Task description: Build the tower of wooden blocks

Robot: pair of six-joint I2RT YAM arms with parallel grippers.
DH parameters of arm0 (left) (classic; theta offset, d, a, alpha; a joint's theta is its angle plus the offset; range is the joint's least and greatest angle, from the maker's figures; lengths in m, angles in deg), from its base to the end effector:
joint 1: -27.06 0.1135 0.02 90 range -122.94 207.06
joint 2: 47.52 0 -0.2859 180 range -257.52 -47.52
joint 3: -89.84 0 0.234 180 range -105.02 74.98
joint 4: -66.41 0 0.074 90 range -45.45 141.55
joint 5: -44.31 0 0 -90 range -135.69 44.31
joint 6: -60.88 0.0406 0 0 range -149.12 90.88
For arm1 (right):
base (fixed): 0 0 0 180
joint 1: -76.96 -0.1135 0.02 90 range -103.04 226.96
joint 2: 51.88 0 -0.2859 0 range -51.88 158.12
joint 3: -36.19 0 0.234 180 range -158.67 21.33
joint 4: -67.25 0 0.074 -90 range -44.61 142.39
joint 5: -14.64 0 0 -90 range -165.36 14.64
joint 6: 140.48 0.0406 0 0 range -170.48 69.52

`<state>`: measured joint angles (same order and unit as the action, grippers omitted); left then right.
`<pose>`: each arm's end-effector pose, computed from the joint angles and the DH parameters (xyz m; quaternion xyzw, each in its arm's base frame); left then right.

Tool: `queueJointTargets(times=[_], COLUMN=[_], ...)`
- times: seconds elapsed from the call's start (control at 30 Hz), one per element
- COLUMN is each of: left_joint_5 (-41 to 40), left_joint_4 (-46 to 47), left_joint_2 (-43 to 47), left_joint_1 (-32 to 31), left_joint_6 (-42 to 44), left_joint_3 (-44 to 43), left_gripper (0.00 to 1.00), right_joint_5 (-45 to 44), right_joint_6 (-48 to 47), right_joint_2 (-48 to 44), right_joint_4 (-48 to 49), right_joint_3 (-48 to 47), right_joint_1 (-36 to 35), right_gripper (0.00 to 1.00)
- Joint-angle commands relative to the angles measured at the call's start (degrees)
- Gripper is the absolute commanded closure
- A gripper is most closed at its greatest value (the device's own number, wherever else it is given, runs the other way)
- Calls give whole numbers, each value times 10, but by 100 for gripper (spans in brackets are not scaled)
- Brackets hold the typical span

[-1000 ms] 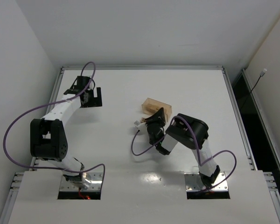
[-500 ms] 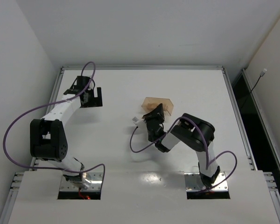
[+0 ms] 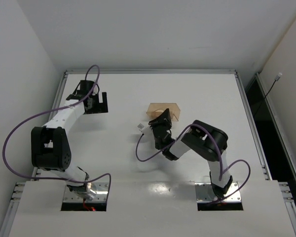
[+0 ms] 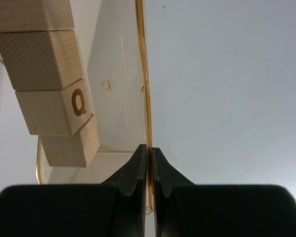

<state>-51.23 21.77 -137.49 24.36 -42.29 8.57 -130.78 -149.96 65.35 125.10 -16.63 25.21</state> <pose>0.3193 -0.0111 0.2722 -0.1016 0.9428 0.0021 0.3174 0.2419 0.2528 0.1456 -0.5632 0.4639 -0.5558 0.3984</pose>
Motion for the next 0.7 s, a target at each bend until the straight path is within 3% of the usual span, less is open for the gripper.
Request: queueJointTargets(times=[0.0,0.13,0.2,0.3,0.33,0.4,0.43,0.57,0.67], left_joint_5=[7,13,13,22,22,22,22,29,35], left_joint_4=[9,9,-3,5,10,10,10,10,10], left_joint_2=[36,22,16,34,41,34,34,27,27], left_joint_1=[8,8,8,8,8,8,8,8,8], left_joint_6=[-7,-7,-7,-7,-7,-7,-7,-12,-12], left_joint_3=[-9,-17,-22,-11,-6,-6,-6,-6,-6], left_gripper=[1,1,1,1,1,1,1,1,1], right_joint_5=[1,13,8,-6,-6,0,-6,-4,-9], right_joint_6=[6,-29,-24,14,36,-7,-30,-8,16], right_joint_2=[-79,45,-49,-119,-100,-20,3,-128,-98], right_joint_4=[255,315,315,243,215,315,316,266,268], right_joint_3=[-13,-33,-18,-2,5,-21,-33,20,8], right_joint_1=[-6,-1,-6,-24,-24,-24,-19,-26,-19], right_gripper=[100,100,100,100,100,100,100,100,100])
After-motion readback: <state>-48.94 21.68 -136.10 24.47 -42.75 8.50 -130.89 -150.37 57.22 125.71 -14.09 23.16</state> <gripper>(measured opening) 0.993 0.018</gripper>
